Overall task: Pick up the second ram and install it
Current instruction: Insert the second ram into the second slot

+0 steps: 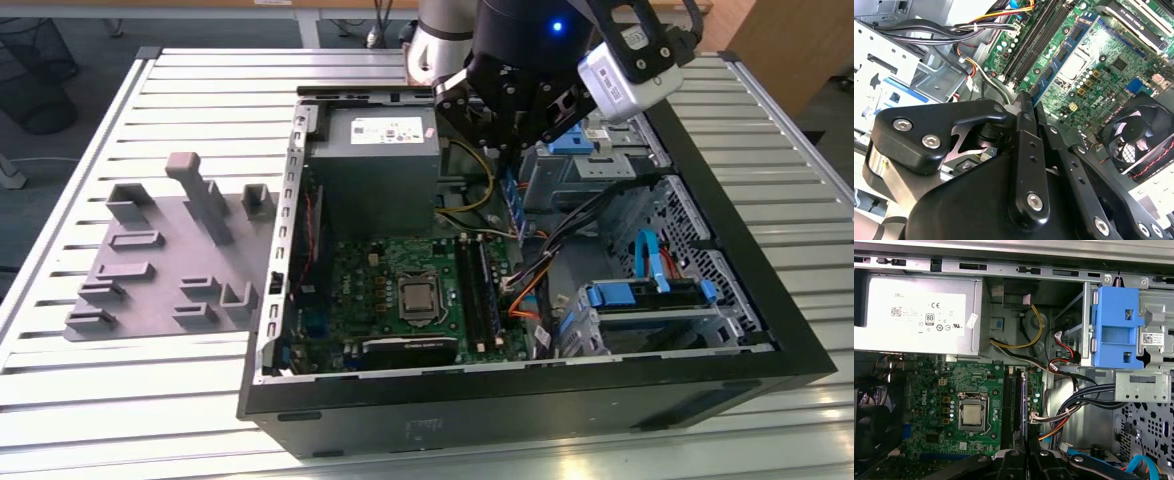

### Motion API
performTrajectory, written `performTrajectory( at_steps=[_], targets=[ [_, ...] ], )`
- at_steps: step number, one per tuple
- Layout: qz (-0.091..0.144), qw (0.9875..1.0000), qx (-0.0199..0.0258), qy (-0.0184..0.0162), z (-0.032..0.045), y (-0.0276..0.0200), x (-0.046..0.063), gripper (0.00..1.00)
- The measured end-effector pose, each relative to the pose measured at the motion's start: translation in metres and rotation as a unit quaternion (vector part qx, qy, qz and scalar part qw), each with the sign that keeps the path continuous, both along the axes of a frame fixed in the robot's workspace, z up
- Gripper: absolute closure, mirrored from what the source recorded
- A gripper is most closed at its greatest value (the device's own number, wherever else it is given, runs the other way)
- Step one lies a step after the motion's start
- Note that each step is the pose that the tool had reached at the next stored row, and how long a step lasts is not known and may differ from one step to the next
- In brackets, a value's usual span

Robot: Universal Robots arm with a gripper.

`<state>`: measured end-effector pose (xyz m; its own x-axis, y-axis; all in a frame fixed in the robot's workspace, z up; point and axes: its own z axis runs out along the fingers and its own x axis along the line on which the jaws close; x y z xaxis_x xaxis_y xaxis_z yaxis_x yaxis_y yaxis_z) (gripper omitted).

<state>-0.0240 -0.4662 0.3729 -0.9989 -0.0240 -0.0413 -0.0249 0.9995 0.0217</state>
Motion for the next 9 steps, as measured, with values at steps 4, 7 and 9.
performTrajectory(
  at_steps=[4, 7, 9],
  targets=[
    [0.0, 1.0, 0.0, 0.0, 0.0, 0.0, 0.0, 0.86],
    [0.0, 1.0, 0.0001, 0.0001, -0.0007, 0.0, 0.0, 0.86],
    [0.0, 1.0, 0.0001, 0.0005, -0.0036, 0.0, 0.0, 0.86]
  ],
)
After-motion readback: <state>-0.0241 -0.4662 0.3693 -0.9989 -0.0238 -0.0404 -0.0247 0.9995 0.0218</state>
